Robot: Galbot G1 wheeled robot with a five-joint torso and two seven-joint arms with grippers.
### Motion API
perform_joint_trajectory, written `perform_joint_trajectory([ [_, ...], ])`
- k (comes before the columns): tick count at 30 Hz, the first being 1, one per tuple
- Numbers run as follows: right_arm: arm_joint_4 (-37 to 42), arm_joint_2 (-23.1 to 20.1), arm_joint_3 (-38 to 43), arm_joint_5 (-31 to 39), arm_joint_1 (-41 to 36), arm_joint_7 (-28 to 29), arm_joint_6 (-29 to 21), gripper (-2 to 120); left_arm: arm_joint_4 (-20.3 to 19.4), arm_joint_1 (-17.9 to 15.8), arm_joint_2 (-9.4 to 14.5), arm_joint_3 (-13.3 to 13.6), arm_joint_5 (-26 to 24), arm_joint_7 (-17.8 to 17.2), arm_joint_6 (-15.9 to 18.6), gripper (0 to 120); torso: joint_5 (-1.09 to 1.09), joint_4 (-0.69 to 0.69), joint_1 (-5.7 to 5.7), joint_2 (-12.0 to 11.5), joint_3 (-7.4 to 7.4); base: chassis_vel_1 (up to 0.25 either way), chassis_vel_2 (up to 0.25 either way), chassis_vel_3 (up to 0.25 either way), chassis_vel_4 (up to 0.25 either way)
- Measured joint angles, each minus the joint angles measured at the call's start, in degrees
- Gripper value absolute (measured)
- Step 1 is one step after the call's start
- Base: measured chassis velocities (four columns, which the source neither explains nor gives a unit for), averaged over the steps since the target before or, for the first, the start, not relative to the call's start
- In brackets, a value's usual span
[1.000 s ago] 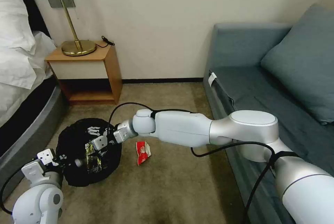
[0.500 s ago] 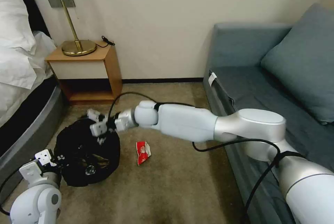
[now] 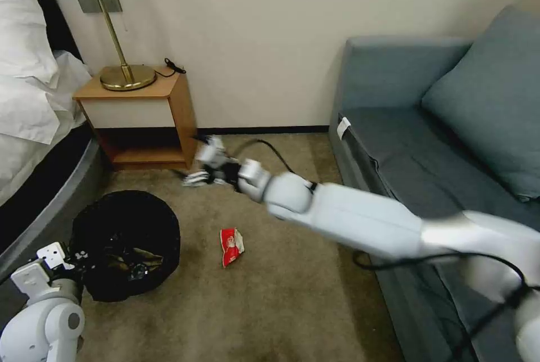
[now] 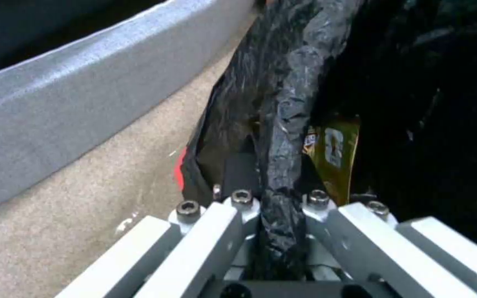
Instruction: Pick up the trash bin, then pick up the garbage on the floor and place it into the trash bin.
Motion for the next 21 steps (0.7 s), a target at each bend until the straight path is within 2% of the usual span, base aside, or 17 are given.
perform_joint_trajectory([
  [1,0.0,0.0,0.0,0.0,0.0,0.0,0.0,100,0.0,0.0,0.0,0.0,0.0,0.0,0.0,2,0.00,0.00,0.00,0.0,0.00,0.000,0.000,0.000,0.000],
  [4,5.8,-3.1,1.2,4.8,-4.4,6.6,-2.6,100,0.3,-0.1,0.0,-0.2,-0.1,0.0,-0.1,2,0.00,0.02,0.00,0.0,0.00,0.000,0.000,0.000,0.000],
  [8,6.7,-3.4,2.2,5.1,-7.2,9.4,-4.3,100,0.4,-0.2,0.1,0.1,-0.1,0.0,-0.1,2,0.00,0.02,0.00,0.0,0.00,0.000,0.000,0.000,0.000],
  [16,4.6,-2.6,2.7,2.9,-8.8,9.9,-3.0,100,0.4,-0.6,0.4,0.5,-0.1,0.0,0.0,2,-0.02,0.03,0.00,0.0,0.00,0.000,0.000,0.000,0.000],
  [21,5.4,-1.6,6.0,0.3,-13.4,10.9,-1.5,100,0.3,-0.3,0.0,0.3,-0.1,0.0,-0.1,2,-0.02,0.04,0.00,0.0,0.00,0.000,0.000,0.000,0.000],
])
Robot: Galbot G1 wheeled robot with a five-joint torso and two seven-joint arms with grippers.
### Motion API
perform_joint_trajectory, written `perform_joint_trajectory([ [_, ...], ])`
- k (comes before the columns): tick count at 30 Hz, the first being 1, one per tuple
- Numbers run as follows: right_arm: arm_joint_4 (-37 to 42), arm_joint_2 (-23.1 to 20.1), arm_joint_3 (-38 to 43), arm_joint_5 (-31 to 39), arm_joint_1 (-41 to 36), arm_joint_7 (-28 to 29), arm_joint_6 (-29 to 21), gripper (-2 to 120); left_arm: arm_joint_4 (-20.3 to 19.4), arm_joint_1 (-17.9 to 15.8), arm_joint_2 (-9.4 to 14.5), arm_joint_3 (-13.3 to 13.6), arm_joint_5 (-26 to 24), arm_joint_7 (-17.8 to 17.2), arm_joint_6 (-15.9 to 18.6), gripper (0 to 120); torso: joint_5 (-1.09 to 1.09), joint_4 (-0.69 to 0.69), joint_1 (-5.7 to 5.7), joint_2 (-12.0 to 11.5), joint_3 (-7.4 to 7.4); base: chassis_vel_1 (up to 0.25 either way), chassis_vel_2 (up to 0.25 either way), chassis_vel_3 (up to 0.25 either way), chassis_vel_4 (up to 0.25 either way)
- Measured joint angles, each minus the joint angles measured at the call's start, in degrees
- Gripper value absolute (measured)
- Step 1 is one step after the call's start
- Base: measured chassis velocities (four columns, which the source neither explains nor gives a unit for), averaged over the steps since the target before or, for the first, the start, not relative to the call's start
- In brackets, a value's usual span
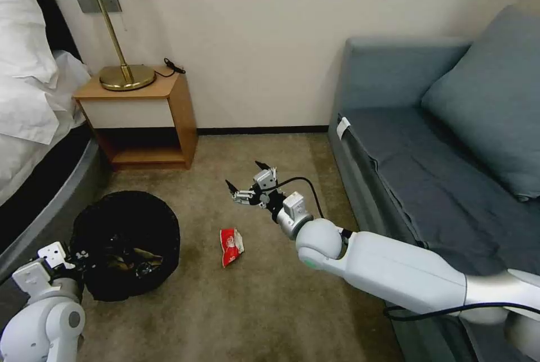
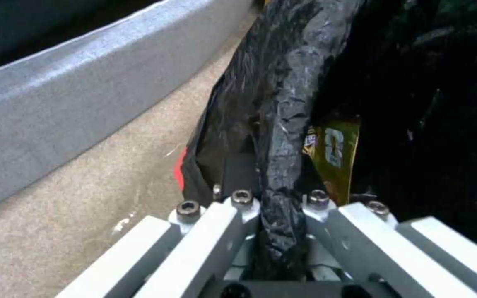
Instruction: Pick up the trash bin, then pick up the garbage on the floor and place it into the trash bin.
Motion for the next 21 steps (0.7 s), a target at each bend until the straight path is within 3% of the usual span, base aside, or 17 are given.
perform_joint_trajectory([
  [6,8.7,-0.6,12.8,-3.5,-12.6,6.8,-3.6,100,-0.8,0.1,-0.7,0.2,0.0,0.0,-0.1,2,0.01,-0.01,0.00,0.0,0.00,0.000,0.000,0.000,0.000],
  [10,12.7,-2.4,22.5,-8.7,-20.1,7.5,-5.1,100,-1.0,0.0,-1.1,0.5,0.1,0.0,-0.1,2,0.00,-0.02,0.00,0.0,0.00,0.000,0.000,0.000,0.000],
  [16,16.0,-3.4,29.0,-10.9,-27.2,7.6,-6.0,100,-1.0,0.0,-1.2,0.6,0.1,0.0,-0.1,2,0.01,-0.04,0.00,0.0,0.00,0.000,0.000,0.000,0.000],
  [21,19.9,-3.4,35.3,-17.4,-36.1,6.9,-5.7,100,-1.4,0.1,-1.5,0.6,0.2,0.0,-0.1,2,0.01,-0.02,0.00,0.0,0.00,0.000,0.000,0.000,0.000],
])
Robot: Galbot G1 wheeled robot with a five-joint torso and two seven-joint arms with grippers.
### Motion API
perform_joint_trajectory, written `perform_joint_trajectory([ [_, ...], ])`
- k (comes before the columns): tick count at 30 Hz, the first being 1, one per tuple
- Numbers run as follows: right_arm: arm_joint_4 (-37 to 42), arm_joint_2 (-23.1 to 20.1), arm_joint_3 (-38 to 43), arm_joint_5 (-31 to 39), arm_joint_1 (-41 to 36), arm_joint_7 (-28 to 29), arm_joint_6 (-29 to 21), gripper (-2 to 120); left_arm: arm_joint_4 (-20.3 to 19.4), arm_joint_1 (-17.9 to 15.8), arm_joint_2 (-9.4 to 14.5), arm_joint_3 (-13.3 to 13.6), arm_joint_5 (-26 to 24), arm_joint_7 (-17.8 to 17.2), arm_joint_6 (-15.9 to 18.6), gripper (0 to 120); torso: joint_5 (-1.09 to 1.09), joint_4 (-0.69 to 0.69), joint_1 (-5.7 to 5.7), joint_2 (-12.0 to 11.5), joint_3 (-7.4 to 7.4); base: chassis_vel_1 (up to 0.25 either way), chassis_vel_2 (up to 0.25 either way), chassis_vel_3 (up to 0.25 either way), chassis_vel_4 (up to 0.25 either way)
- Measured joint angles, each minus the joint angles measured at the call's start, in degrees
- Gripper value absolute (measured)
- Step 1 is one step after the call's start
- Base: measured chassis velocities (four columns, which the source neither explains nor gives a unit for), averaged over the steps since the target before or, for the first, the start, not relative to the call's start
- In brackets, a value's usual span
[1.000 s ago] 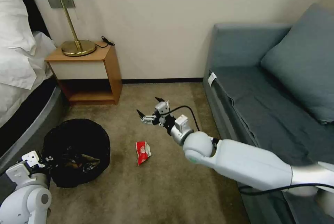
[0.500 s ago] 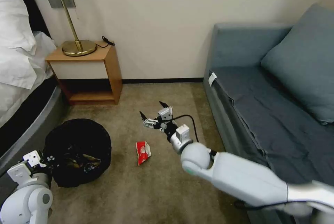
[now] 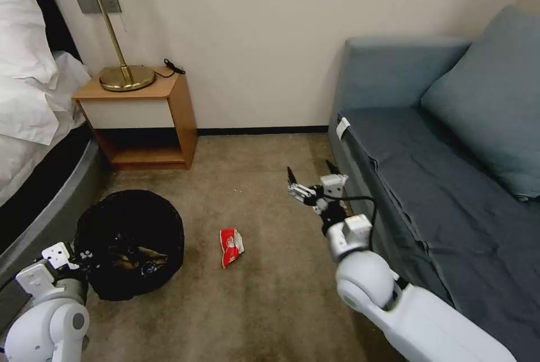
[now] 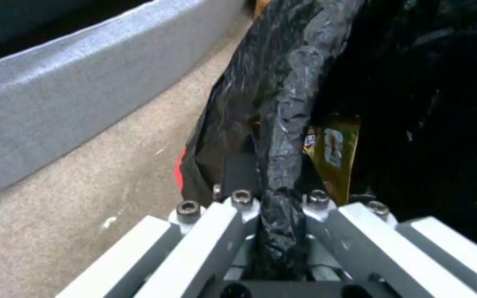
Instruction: Pick up the trash bin, then pick up the garbage on the floor and place it into the trash bin.
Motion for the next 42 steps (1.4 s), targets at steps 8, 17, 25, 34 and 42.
perform_joint_trajectory([
  [8,-0.3,1.1,1.2,-4.1,-2.7,-1.3,1.2,100,-0.2,-0.4,0.1,-0.5,-0.1,0.0,0.0,2,0.00,0.01,-0.01,0.0,0.00,-0.014,0.010,0.019,-0.013],
  [17,-1.7,1.0,-0.4,-3.0,-1.0,-1.4,1.4,100,-0.2,-0.4,-0.3,-0.5,-0.1,0.0,0.1,2,-0.01,0.01,0.00,0.0,0.01,-0.143,0.146,0.147,-0.142],
  [25,-3.1,0.0,-4.3,3.6,3.6,-2.1,-1.2,100,0.0,-0.6,-0.4,-0.4,0.0,0.0,0.0,2,-0.02,0.00,0.01,0.0,0.02,-0.148,0.149,0.145,-0.159],
  [34,-7.3,0.3,-19.3,29.4,21.8,-0.2,-12.5,100,-0.7,0.4,0.4,-0.3,0.4,0.0,0.0,2,-0.02,0.01,0.00,0.0,0.01,-0.010,0.015,0.016,-0.008],
  [42,-23.8,10.5,-42.1,51.7,40.8,2.7,-20.9,100,-2.0,2.1,0.2,-0.6,1.1,0.4,-0.4,2,-0.02,0.01,0.00,0.0,0.01,0.000,0.000,0.000,0.000],
])
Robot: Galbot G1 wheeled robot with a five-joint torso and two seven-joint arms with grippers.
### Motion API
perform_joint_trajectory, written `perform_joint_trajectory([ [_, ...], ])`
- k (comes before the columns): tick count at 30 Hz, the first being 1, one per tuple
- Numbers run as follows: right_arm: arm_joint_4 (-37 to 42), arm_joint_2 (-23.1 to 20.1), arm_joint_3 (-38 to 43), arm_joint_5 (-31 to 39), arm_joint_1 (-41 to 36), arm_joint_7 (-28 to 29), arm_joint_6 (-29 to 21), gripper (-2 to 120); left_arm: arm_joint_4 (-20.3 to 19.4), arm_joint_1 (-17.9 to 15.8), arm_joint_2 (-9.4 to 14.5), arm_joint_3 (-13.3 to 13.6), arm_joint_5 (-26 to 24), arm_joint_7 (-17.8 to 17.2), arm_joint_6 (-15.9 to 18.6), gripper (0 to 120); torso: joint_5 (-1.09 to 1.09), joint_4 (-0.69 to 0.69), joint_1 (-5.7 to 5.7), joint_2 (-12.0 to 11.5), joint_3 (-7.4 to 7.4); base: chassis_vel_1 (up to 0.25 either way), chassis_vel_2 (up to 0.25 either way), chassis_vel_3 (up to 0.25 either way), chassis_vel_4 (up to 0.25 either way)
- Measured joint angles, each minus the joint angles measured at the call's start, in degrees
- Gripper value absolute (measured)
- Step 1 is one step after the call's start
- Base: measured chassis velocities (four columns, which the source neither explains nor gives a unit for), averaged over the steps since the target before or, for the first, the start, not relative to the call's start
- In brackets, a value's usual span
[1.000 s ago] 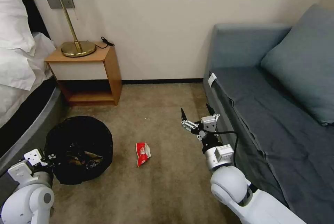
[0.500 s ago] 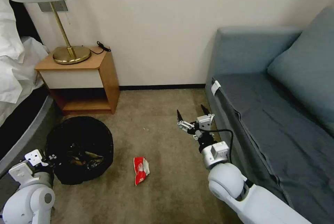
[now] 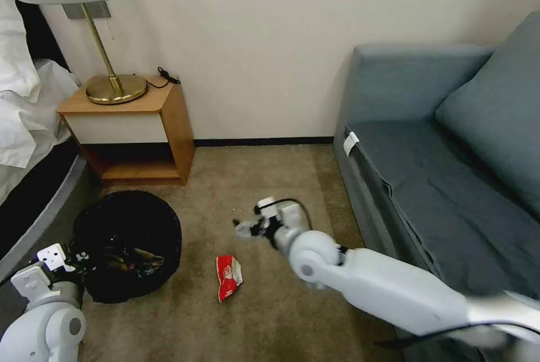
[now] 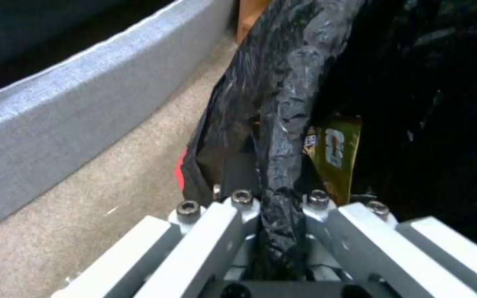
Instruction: Pick up the trash bin, then pick up the garbage on the floor and place it into the trash bin.
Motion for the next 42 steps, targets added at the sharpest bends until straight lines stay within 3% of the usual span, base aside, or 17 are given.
perform_joint_trajectory([
  [3,-5.3,4.9,-5.6,3.5,3.1,0.0,-2.1,100,-0.2,0.4,-0.3,-0.2,0.1,0.2,-0.4,2,0.00,0.02,0.00,0.0,0.00,0.000,0.000,0.000,0.000],
  [7,-8.6,7.3,-9.9,4.5,4.0,0.4,-3.6,100,0.0,0.7,-0.7,-0.3,0.1,0.6,-1.1,2,0.00,0.00,0.00,0.0,0.00,0.000,0.000,0.000,0.000],
  [26,-17.6,12.6,-17.4,6.5,3.2,-0.9,-4.1,100,0.1,0.7,-0.8,-0.9,0.2,1.1,-2.1,2,0.00,-0.01,0.00,0.0,0.00,0.000,0.000,0.000,0.000],
  [42,-31.2,17.2,-18.8,1.0,1.5,-6.7,-0.3,95,-0.4,1.1,-0.7,-1.0,0.2,1.1,-2.2,2,0.01,-0.01,0.00,0.0,0.00,0.000,0.000,0.000,0.000],
])
